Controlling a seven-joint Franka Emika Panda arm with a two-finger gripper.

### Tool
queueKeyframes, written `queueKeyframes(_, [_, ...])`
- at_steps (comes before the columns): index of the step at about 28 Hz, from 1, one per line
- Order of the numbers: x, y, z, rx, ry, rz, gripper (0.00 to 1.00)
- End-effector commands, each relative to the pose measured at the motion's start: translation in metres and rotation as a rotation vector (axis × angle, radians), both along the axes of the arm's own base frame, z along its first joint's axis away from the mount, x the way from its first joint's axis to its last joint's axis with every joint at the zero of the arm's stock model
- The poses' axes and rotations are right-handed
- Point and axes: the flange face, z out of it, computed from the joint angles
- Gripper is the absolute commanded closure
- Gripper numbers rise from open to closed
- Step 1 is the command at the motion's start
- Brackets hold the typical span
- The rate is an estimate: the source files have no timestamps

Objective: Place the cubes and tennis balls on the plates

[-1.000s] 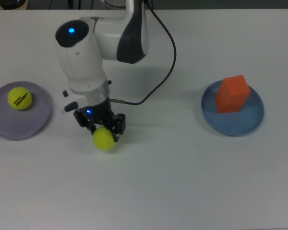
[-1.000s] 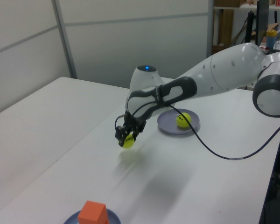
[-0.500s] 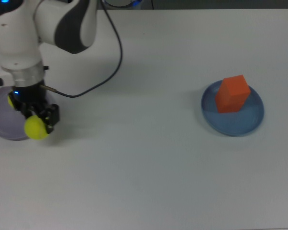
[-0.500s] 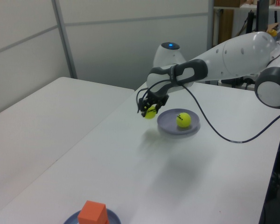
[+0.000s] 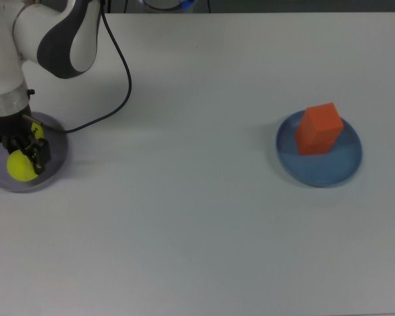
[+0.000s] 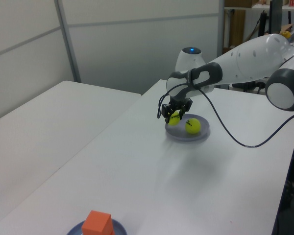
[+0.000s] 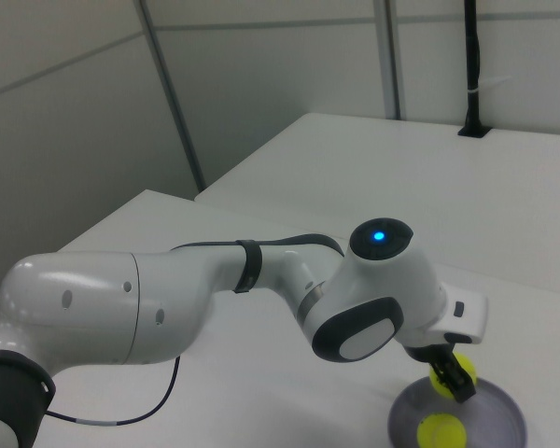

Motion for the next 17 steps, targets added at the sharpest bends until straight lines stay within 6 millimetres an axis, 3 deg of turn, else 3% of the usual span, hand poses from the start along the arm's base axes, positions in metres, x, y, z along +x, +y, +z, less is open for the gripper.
queueKeyframes(1, [-0.009, -0.003, 0.008, 0.017, 0.042, 0.022, 0.0])
queueKeyframes(8, [-0.02, 0.005, 0.05, 0.054, 0.057, 0.046, 0.0])
queueKeyframes(14, [-0.041, 0.032, 0.098, 0.071, 0.122, 0.122, 0.0])
queueKeyframes(17, [-0.049, 0.044, 0.109, 0.06, 0.159, 0.154, 0.0])
